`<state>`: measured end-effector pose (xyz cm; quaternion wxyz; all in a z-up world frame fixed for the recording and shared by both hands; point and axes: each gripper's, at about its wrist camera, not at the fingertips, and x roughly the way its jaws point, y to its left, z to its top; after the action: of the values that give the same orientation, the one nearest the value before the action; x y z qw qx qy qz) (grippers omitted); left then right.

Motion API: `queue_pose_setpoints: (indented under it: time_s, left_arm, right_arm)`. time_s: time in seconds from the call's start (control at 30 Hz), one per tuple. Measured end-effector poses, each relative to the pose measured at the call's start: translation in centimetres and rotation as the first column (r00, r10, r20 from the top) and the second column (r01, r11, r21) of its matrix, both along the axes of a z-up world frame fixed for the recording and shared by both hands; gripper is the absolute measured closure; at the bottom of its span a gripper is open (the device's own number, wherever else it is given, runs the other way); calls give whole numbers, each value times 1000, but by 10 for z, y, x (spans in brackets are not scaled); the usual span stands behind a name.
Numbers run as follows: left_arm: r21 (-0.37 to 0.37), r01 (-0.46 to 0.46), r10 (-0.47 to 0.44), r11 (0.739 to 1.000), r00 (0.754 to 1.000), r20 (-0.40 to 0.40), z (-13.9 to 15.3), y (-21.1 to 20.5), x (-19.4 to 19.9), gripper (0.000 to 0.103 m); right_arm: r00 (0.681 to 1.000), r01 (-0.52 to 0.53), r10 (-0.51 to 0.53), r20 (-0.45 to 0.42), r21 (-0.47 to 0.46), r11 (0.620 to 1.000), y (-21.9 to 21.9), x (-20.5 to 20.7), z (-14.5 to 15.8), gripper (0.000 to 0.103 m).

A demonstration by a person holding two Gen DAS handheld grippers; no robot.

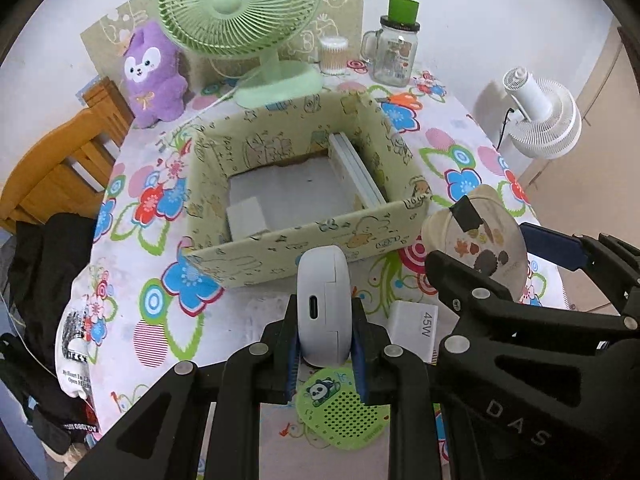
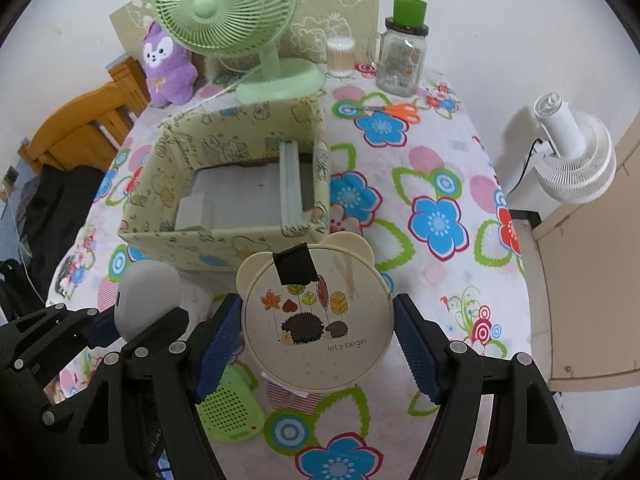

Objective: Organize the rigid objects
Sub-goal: 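Carry the earbud case and coaster up over the fabric box with both tools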

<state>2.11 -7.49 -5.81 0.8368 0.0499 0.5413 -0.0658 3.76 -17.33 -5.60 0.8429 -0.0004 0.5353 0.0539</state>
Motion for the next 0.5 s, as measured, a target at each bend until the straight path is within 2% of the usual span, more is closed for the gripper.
queue_pose_setpoints:
  time_s: [0.5]
  left_arm:
    - [2, 20, -20, 1000, 998, 58, 25, 29, 2, 82]
  right_arm:
    - [998, 26, -26, 55, -1, 1000, 29, -1, 29, 26]
